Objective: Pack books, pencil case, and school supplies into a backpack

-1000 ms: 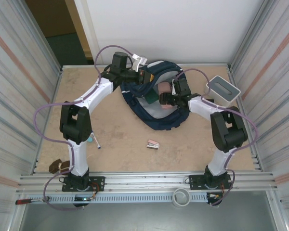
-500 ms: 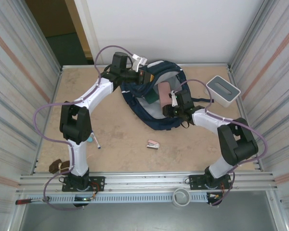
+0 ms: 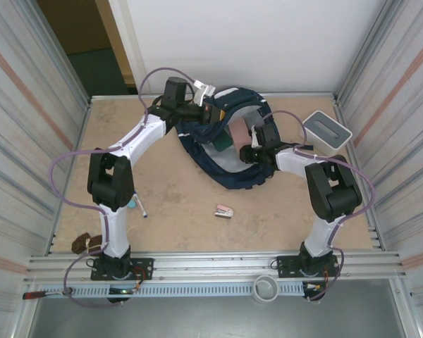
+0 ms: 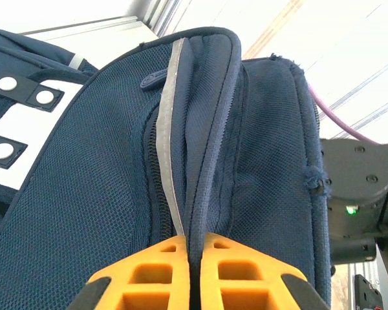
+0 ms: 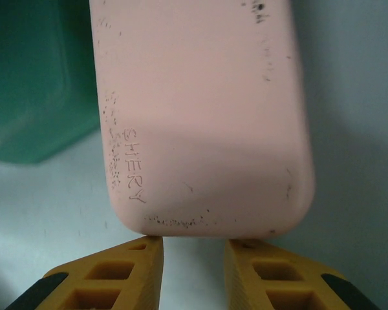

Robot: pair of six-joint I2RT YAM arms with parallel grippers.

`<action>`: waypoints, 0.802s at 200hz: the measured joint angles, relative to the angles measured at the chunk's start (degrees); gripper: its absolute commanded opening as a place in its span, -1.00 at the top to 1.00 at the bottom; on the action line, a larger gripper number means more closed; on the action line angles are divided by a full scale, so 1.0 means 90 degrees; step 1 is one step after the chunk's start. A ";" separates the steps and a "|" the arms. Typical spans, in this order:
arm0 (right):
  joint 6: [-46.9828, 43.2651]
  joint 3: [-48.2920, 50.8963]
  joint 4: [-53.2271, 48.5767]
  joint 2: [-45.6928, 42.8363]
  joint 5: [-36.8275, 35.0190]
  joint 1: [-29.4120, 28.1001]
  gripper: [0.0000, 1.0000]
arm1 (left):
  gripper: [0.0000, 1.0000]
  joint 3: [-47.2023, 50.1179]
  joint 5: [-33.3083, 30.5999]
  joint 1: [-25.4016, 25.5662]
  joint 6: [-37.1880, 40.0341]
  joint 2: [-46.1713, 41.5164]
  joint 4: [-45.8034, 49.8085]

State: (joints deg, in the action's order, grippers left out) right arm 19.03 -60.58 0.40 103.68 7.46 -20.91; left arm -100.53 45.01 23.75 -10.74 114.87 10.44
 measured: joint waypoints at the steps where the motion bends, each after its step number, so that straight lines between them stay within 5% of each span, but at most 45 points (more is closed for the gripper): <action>1: 0.0002 -0.0024 0.0010 0.0015 -0.0010 0.0005 0.42 | 1.00 0.0000 0.0000 0.0000 0.0000 0.0000 0.0000; 50: 0.0304 -0.0600 0.0595 0.0546 -0.0007 0.0041 0.40 | 1.00 0.0007 0.0005 0.0000 0.0000 0.0000 -0.0002; 101: 0.0665 -0.0588 0.1236 0.0680 0.0044 0.0044 0.11 | 1.00 0.0109 0.0000 0.0066 0.0000 0.0000 -0.0049; 137: 0.0639 0.0629 0.1394 -0.0532 0.0078 0.0056 -0.16 | 1.00 0.0313 -0.0039 0.0155 0.0005 0.0000 -0.0158; 160: 0.0544 0.1350 0.1273 -0.1683 -0.0041 0.0170 -0.25 | 0.67 0.0612 -0.0187 0.0311 0.0063 0.0000 -0.0347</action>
State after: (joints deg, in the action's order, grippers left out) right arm 23.92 -48.42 11.86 88.53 7.09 -19.38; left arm -95.02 43.33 26.55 -10.17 114.87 7.31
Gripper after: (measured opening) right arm 0.608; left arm 0.099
